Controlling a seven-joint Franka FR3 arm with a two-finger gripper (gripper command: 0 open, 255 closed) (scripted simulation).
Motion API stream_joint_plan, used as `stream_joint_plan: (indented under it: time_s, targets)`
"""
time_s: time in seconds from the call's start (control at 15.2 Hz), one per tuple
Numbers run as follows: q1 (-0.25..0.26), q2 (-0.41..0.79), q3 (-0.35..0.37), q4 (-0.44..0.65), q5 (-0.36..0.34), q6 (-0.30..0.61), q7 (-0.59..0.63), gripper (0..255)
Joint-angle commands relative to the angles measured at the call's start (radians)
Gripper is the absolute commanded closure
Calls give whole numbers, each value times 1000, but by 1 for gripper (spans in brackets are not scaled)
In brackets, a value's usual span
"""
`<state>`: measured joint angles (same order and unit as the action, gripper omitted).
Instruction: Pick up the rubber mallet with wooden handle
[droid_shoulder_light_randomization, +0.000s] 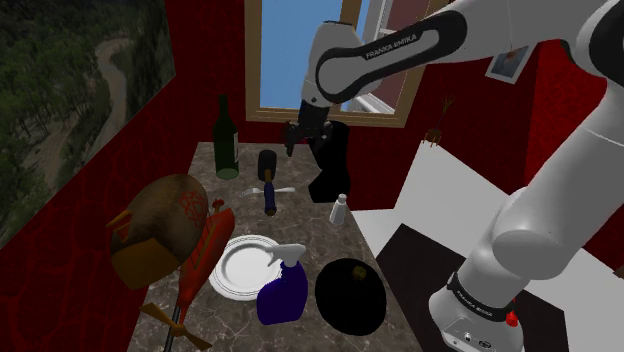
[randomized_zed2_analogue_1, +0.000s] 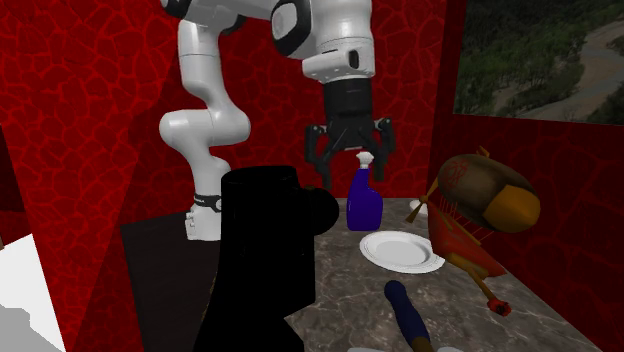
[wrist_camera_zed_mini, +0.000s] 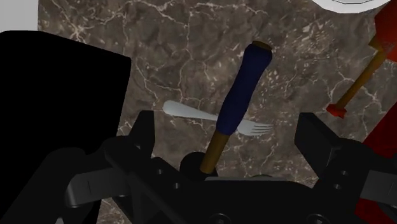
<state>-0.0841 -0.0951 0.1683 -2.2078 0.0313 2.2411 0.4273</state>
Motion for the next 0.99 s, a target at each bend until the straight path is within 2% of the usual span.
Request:
stream_joint_plan:
  time_s: [0.0,0.53,0.92]
  targets:
    - [-2,77,7,32,-25,38,61,0]
    - [22,395,-15,254,-125,105,282,0]
    - [55,634,-60,475,-158,102,406,0]
